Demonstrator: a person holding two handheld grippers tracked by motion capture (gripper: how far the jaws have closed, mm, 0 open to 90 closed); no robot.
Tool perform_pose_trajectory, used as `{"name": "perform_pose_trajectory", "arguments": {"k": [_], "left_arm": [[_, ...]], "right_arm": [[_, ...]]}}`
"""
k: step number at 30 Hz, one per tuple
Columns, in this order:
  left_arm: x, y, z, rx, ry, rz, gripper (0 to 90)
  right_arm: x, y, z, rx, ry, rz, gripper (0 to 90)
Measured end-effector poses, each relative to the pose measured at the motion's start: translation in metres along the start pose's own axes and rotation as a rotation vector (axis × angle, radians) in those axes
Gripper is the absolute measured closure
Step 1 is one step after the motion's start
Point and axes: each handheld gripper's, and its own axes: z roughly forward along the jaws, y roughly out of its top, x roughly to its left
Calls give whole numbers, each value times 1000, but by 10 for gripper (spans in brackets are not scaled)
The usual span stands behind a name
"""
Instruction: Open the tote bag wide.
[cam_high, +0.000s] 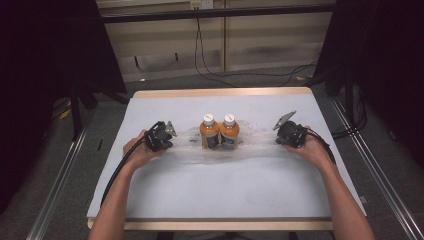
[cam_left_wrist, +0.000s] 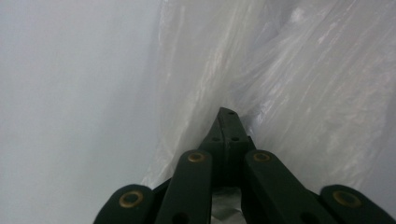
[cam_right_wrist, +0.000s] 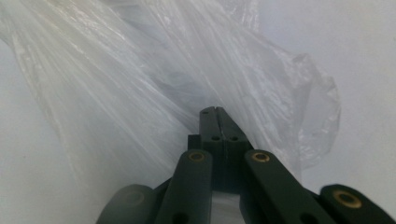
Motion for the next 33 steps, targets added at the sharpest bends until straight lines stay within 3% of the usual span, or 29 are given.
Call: {"name": "perform_pose_trajectory", "arguments": {"k": [3, 7, 8, 10, 13, 15, 18, 19, 21, 22, 27, 30, 31, 32, 33], "left_arm": [[2, -3, -1, -1, -18, -9, 900], [5, -9, -1, -46, -50, -51, 900], [5, -9, -2, -23, -33, -27, 900], [4, -7, -2, -2, -22, -16, 900], [9, -12, -4, -27, -59, -47, 900], [10, -18, -5, -55, -77, -95, 900], [13, -21, -7, -69, -69, -94, 900], [12, -21, -7, -103, -89, -126, 900], [12, -20, -9, -130, -114, -130, 900], [12, -20, -10, -145, -117, -126, 900], [10, -17, -18, -234, -167, -156, 874], [9, -14, -24, -275, -178, -148, 881], [12, -14, -27, -269, -187, -101, 894], [10, -13, -27, -318, -197, -148, 896], [9, -13, -30, -348, -206, -171, 897]], "right_arm": [[1, 1, 1, 2, -13, -9, 900], [2, 2, 2, -9, -10, -7, 900], [1, 2, 1, -8, -5, -15, 900], [-1, 0, -1, -20, 19, -8, 900], [0, -1, -1, -22, 16, -4, 900], [2, 0, 0, -45, 39, 8, 900], [4, 2, 1, -57, 43, 7, 900], [6, 3, 2, -53, 37, 1, 900], [4, 2, 0, -52, 35, 3, 900], [3, 1, -1, -62, 43, 30, 900], [-2, -2, -7, -139, 96, 65, 900], [-4, -1, -12, -203, 135, 77, 900], [-3, 0, -14, -209, 141, 89, 900], [-4, 0, -16, -228, 152, 87, 900], [-4, 1, -18, -237, 158, 95, 900]]}}
